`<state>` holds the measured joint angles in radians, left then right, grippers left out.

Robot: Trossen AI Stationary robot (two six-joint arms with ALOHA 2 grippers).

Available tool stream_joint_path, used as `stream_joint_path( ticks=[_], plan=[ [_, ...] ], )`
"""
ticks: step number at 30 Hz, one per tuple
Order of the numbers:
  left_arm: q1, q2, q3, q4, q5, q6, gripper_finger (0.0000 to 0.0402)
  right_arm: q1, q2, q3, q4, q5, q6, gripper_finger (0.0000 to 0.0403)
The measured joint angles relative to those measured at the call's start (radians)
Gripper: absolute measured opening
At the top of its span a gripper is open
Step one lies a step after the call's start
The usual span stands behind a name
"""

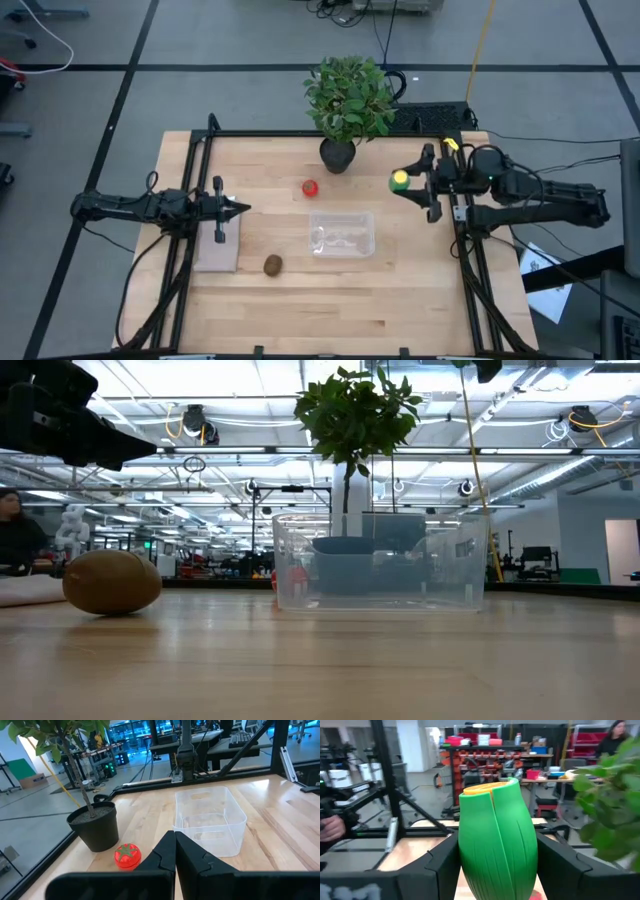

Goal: Pick and placing Produce into tupperware
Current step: Put the green corn into the transparent bin

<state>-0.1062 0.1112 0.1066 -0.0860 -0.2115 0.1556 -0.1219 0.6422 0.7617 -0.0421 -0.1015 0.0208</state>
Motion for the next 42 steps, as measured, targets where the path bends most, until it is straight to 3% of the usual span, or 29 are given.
stream_joint_path(
  ticks=[14,30,42],
  plan=[
    [0.0,0.0,0.0,-0.001,0.0,-0.003,0.0003,0.0,-0.206,-0.204,0.037,0.022,0.055,0.0208],
    [0.0,0.0,0.0,-0.001,0.0,-0.003,0.0003,0.041,-0.277,-0.483,0.34,-0.034,0.117,0.0208],
    [0.0,0.0,0.0,-0.024,0.0,-0.008,0.0003,0.109,-0.304,-0.514,0.293,0.09,0.112,0.0208]
  ],
)
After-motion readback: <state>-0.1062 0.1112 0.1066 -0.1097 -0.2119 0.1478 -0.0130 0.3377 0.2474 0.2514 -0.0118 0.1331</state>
